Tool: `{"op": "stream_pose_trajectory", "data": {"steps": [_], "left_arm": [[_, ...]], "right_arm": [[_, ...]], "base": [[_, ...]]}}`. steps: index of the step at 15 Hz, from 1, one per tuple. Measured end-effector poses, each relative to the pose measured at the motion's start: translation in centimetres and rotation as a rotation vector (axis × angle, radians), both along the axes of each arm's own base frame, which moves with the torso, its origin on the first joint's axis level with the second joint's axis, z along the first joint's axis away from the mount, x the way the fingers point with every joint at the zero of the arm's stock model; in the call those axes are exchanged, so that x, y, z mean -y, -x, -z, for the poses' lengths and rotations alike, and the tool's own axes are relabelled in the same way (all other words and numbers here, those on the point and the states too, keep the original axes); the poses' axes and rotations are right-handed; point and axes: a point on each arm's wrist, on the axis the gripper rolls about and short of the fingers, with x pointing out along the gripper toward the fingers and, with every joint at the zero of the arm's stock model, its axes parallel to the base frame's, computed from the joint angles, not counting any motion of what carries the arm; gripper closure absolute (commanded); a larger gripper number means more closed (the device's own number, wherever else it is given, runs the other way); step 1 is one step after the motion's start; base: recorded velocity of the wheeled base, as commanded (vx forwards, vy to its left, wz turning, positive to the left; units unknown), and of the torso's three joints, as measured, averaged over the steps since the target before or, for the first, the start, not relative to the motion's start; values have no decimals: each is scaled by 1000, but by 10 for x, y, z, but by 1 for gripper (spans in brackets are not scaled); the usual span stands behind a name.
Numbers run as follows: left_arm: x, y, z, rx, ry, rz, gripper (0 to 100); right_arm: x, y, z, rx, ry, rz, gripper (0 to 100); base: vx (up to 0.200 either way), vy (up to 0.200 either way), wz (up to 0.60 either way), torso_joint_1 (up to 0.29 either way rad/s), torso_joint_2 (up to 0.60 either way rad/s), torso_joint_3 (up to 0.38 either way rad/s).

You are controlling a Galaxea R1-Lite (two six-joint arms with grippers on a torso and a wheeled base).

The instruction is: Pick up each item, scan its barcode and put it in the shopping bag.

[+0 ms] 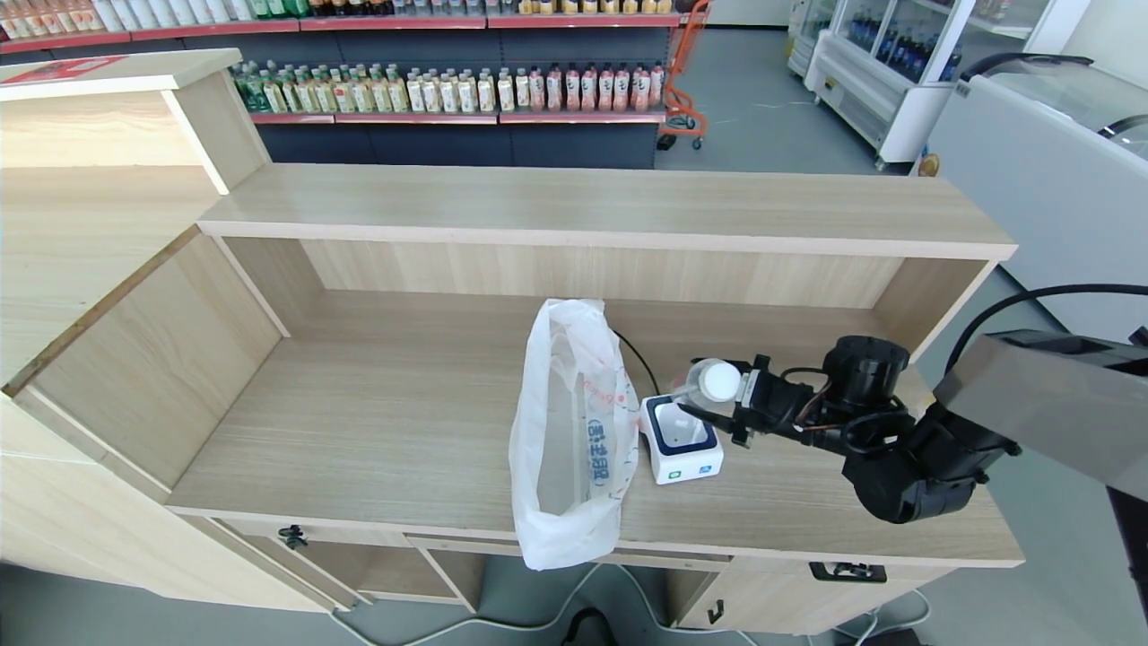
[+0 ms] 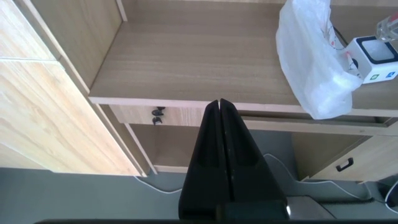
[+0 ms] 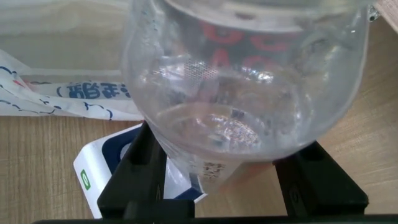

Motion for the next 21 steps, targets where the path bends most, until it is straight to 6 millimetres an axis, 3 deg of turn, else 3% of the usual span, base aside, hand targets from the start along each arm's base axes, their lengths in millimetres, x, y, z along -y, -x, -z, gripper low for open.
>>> {"op": "stream_pose_trajectory", "data": {"steps": [17, 21], "left_arm": [[0, 0, 0, 0, 0, 0, 100], [0, 0, 0, 0, 0, 0, 100]], "right_arm": [[-5, -15, 20, -5, -1, -44, 100], [-8, -13, 1, -62, -70, -45, 100]], "base": [[0, 0, 0, 0, 0, 0], [0, 0, 0, 0, 0, 0]]}}
